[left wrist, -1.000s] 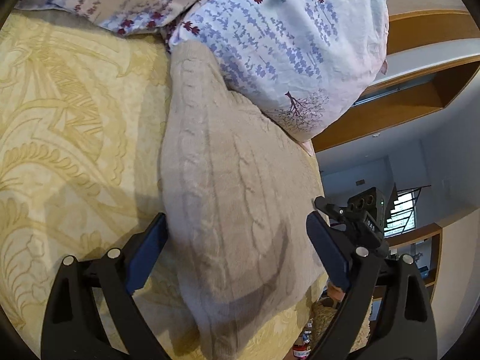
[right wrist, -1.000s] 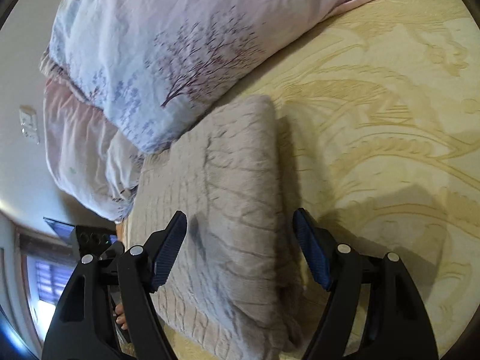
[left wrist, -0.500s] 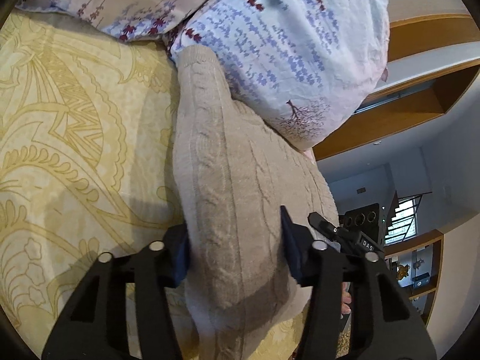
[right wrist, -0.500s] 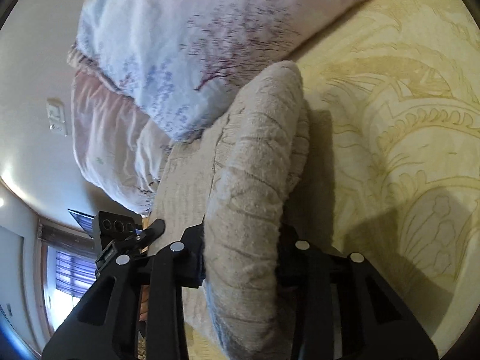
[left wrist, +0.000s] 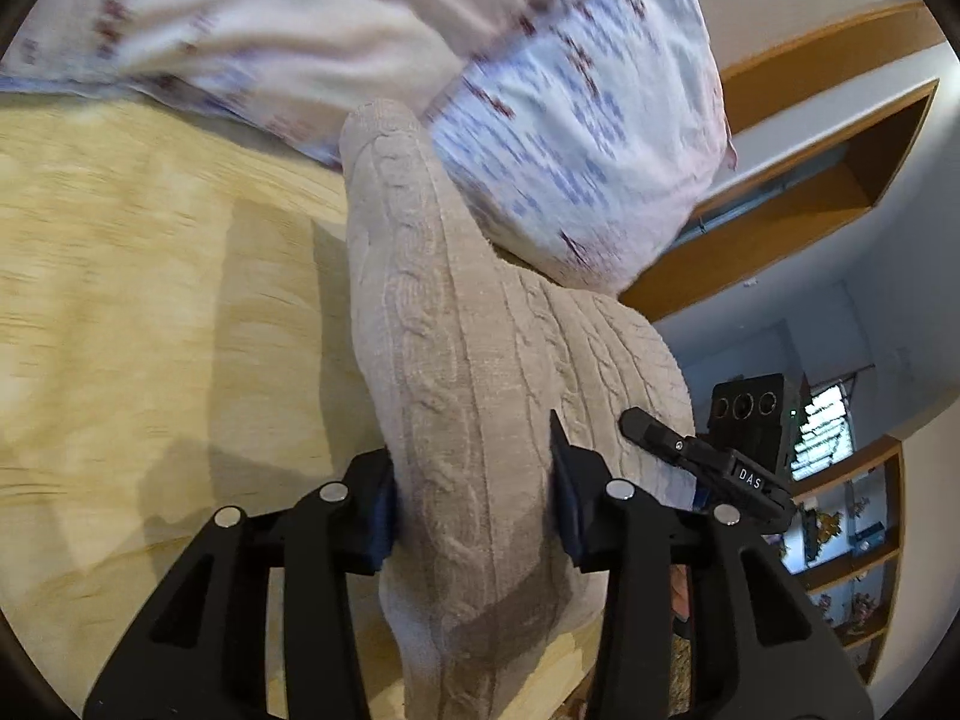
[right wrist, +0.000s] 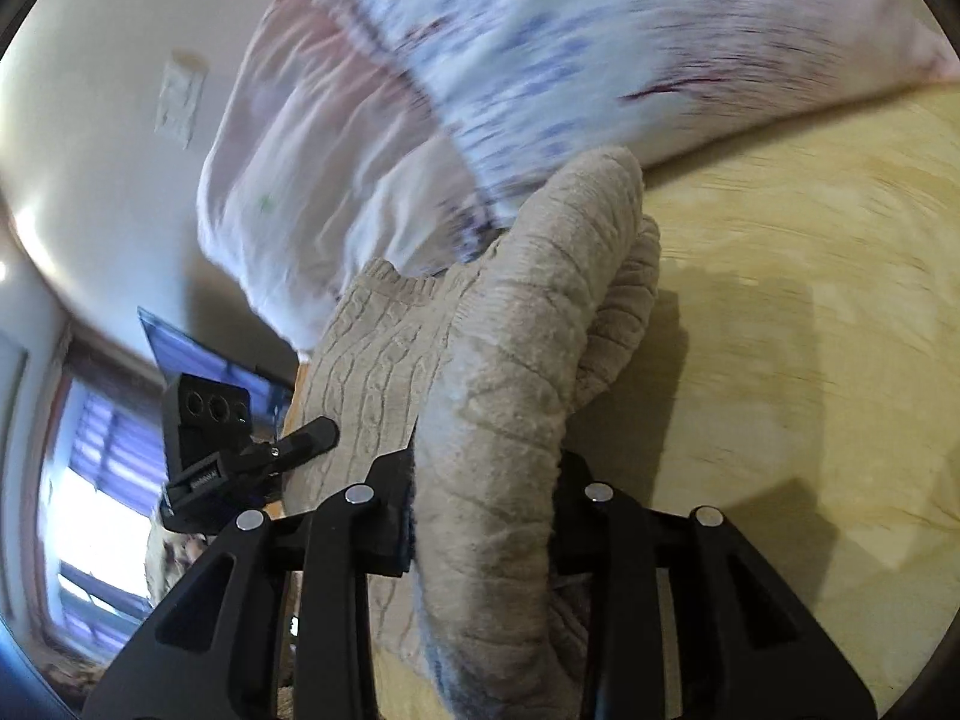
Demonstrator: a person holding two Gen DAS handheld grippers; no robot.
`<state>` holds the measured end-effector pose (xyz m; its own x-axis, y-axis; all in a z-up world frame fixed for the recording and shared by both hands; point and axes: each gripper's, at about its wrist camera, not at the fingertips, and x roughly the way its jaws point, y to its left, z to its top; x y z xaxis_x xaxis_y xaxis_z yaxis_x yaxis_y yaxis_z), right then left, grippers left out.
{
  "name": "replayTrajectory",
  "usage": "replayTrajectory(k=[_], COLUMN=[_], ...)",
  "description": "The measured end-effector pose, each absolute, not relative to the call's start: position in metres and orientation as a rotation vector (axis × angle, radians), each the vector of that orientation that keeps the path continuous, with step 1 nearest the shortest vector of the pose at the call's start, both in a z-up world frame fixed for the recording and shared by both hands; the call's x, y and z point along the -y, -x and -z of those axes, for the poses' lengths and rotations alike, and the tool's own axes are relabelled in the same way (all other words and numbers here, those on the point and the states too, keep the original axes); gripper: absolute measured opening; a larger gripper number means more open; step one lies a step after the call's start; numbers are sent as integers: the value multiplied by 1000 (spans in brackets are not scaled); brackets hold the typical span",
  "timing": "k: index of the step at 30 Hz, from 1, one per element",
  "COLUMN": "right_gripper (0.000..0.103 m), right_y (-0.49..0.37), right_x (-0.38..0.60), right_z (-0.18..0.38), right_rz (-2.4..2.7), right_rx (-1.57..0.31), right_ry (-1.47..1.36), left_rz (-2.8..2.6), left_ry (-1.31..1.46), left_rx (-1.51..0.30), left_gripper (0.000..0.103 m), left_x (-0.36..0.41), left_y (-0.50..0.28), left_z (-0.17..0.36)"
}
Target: Fold small clothes
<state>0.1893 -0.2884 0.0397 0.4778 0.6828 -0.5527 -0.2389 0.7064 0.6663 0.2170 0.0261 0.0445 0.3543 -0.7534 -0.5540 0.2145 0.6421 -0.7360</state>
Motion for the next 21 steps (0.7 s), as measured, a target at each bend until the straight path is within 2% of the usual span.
replayTrajectory(k=[6,9,10,12,16,19,21], right_gripper=[31,33,38,40,51,51,51], right_y=[-196,-219,-224,-228,-227,-220,-215], right_x=[232,222,225,234,248,266,275], right_z=[-38,-4,5,11,3,-6,-9], right_rz=[-622,-525,-505,-519,-503,-489,-475], right_rx=[-793,-902,-927,-946,-970,-931,-909], right_ry=[-402,-414,-441,-522,-540,-574,-590], left_rz=[562,484,466,483,449,401,395], left_ry=[657,680,701,748,693,594,519], left_rx=[-1002,-1048,-1073,-1064,-1037,-940,-856], left_gripper=[42,45,47,50,52,58,67], left_x=[-92,-106,-109,-113,-114,-114,-111], left_y=[-223,-232,-234,-234,-228,-216,-203], left_z=[-41,-18,-4,5,-9,-34,-53])
